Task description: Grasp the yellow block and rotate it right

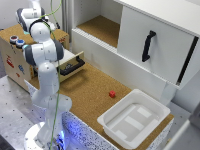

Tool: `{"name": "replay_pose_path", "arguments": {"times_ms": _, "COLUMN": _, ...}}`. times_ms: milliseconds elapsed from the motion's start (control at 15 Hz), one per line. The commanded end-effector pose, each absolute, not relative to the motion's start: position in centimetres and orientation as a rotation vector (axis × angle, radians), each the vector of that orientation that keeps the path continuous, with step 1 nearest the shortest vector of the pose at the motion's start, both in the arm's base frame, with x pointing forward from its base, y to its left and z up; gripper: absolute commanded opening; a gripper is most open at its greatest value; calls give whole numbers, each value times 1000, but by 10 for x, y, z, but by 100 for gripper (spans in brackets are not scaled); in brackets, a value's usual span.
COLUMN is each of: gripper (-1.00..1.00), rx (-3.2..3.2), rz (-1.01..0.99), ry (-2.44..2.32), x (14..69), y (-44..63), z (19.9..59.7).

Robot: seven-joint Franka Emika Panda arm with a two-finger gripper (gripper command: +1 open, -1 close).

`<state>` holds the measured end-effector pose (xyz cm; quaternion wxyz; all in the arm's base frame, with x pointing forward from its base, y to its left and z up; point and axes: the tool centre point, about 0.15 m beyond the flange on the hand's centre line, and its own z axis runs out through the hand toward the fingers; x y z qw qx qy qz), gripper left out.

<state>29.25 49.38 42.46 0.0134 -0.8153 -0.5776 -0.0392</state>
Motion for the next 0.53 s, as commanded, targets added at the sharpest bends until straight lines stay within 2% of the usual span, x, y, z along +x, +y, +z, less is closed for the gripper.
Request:
{"name": "replay_pose_path", "arguments": {"times_ms": 0, "gripper": -100, "rx": -2643, "rz": 100, "ry": -1869, "x": 303, "y": 518, "z": 441}}
{"name": "replay_pose_path", "arguments": {"times_ms": 333, "gripper": -100, "rx": -2570, "rz": -50, "ry": -1964, "x": 310, "y": 506, "z": 476}}
{"name": "replay_pose_path", "arguments": {"times_ms": 467, "gripper": -100, "rx": -2609, "rz": -44, "ry": -1949, "x": 320, "y": 500, "z": 476}}
